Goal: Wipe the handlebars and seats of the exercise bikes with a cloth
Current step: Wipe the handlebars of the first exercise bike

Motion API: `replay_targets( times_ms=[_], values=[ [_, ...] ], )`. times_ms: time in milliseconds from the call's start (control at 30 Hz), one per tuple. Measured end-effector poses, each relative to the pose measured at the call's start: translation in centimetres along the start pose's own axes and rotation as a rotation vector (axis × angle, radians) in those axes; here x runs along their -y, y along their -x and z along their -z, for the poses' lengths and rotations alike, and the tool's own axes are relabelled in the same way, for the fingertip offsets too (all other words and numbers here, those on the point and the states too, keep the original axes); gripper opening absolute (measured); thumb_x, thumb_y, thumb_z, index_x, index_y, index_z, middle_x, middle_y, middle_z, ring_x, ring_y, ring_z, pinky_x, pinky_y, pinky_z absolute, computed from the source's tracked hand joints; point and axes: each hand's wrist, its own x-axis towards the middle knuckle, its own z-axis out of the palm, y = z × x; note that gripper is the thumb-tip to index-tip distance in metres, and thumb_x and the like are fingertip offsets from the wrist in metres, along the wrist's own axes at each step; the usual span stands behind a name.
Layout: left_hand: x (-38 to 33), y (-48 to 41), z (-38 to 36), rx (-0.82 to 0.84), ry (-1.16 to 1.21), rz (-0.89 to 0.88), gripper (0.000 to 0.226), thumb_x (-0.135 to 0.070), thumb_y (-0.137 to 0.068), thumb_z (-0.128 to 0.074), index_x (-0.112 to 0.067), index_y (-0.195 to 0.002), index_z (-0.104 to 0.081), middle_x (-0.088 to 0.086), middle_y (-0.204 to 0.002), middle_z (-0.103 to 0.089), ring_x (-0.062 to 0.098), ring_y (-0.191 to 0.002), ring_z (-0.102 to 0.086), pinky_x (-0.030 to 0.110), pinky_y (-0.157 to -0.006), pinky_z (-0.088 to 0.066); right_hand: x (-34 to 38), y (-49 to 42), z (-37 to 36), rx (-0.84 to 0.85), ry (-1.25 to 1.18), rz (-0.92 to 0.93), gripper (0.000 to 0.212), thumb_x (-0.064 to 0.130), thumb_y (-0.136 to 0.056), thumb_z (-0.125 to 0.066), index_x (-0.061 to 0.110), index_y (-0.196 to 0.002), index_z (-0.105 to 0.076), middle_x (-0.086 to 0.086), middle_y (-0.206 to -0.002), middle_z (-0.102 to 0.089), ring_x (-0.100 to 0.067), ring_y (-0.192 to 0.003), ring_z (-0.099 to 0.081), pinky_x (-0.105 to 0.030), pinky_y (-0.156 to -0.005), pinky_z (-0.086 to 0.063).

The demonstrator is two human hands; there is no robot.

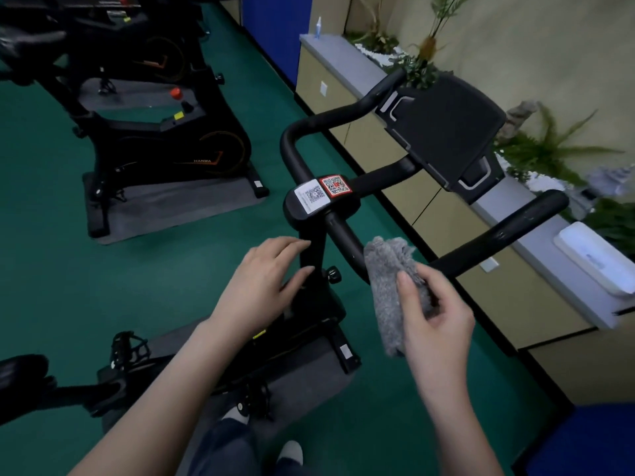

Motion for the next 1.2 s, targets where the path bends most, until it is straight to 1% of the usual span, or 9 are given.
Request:
replay_targets(
  times_ms=[100, 200, 300, 367, 467, 700, 867, 1000, 1200],
  values=[
    [0.9, -2.8, 1.0, -0.032, 0.038, -0.092, 0.039, -0.029, -0.094, -0.055, -0.011, -0.128, -0.056, 0.002, -0.125, -0.057, 0.022, -0.117, -0.051, 0.041, -0.096, -0.044, 1.1, -1.8, -1.8, -0.079, 0.081, 0.030, 0.022, 0.023, -0.090, -0.063, 0.013, -0.108, -0.070, 0.005, -0.099, -0.070, -0.009, -0.090, -0.066, -0.041, -0.079, -0.056],
    [2.0, -5.4, 1.6, -0.083, 0.055, -0.173, 0.036, -0.026, -0.093, -0.058, -0.008, -0.124, -0.059, 0.004, -0.122, -0.059, 0.024, -0.115, -0.052, 0.040, -0.092, -0.044, 2.1, -3.9, -4.0, -0.123, 0.209, 0.116, 0.018, 0.016, -0.091, -0.063, 0.013, -0.107, -0.070, 0.011, -0.094, -0.065, 0.010, -0.088, -0.058, -0.010, -0.082, -0.047],
    [3.2, -7.9, 1.6, -0.086, 0.071, -0.229, 0.032, -0.025, -0.093, -0.058, -0.008, -0.120, -0.061, 0.003, -0.120, -0.060, 0.024, -0.115, -0.052, 0.038, -0.091, -0.042, 2.8, -5.5, -6.2, -0.116, 0.366, 0.164, 0.019, 0.010, -0.091, -0.062, 0.009, -0.108, -0.068, 0.006, -0.096, -0.064, 0.007, -0.087, -0.053, 0.003, -0.078, -0.036],
    [3.8, -9.2, 1.3, -0.073, 0.088, -0.269, 0.031, -0.024, -0.092, -0.059, -0.008, -0.119, -0.062, 0.003, -0.120, -0.060, 0.024, -0.115, -0.052, 0.038, -0.093, -0.041, 3.0, -6.4, -7.5, -0.089, 0.454, 0.165, 0.020, 0.010, -0.091, -0.061, 0.008, -0.110, -0.067, 0.004, -0.100, -0.065, 0.002, -0.089, -0.054, 0.000, -0.080, -0.036],
    [4.5, -10.5, 0.6, -0.051, 0.127, -0.320, 0.032, -0.022, -0.090, -0.062, -0.007, -0.118, -0.062, 0.003, -0.121, -0.060, 0.026, -0.116, -0.051, 0.040, -0.094, -0.041, 2.8, -7.1, -9.2, -0.007, 0.572, 0.117, 0.021, 0.014, -0.092, -0.060, 0.012, -0.111, -0.067, -0.003, -0.105, -0.069, -0.017, -0.093, -0.062, -0.020, -0.081, -0.040],
    [6.0, -11.4, -0.8, -0.083, 0.271, -0.380, 0.033, -0.022, -0.087, -0.066, -0.006, -0.116, -0.063, 0.004, -0.120, -0.059, 0.027, -0.109, -0.051, 0.045, -0.089, -0.045, 2.7, -7.6, -11.3, -0.024, 0.616, -0.029, 0.025, 0.020, -0.083, -0.073, 0.009, -0.105, -0.072, -0.007, -0.100, -0.068, -0.021, -0.089, -0.064, -0.037, -0.085, -0.052],
    [6.3, -11.4, -1.6, -0.136, 0.351, -0.372, 0.033, -0.020, -0.086, -0.069, -0.005, -0.115, -0.065, 0.004, -0.118, -0.061, 0.026, -0.104, -0.053, 0.044, -0.088, -0.045, 2.3, -6.6, -10.2, -0.089, 0.702, -0.064, 0.018, 0.015, -0.084, -0.071, 0.006, -0.099, -0.073, -0.006, -0.095, -0.069, -0.019, -0.085, -0.064, -0.026, -0.081, -0.048],
    [6.5, -11.3, -2.1, -0.161, 0.409, -0.364, 0.032, -0.017, -0.085, -0.070, -0.005, -0.115, -0.066, 0.004, -0.118, -0.062, 0.026, -0.106, -0.054, 0.044, -0.090, -0.045, 2.4, -6.2, -11.2, -0.191, 0.662, -0.058, 0.018, 0.013, -0.082, -0.073, 0.004, -0.098, -0.074, -0.008, -0.091, -0.068, -0.020, -0.079, -0.064, -0.030, -0.076, -0.051],
    [6.7, -11.5, -2.2, -0.155, 0.443, -0.371, 0.033, -0.017, -0.085, -0.071, -0.006, -0.116, -0.066, 0.004, -0.117, -0.063, 0.027, -0.107, -0.055, 0.044, -0.091, -0.044, 2.4, -6.0, -13.3, -0.236, 0.611, 0.013, 0.018, 0.010, -0.082, -0.073, 0.002, -0.098, -0.073, -0.006, -0.086, -0.054, -0.009, -0.071, -0.049, -0.019, -0.070, -0.044]
  ],
)
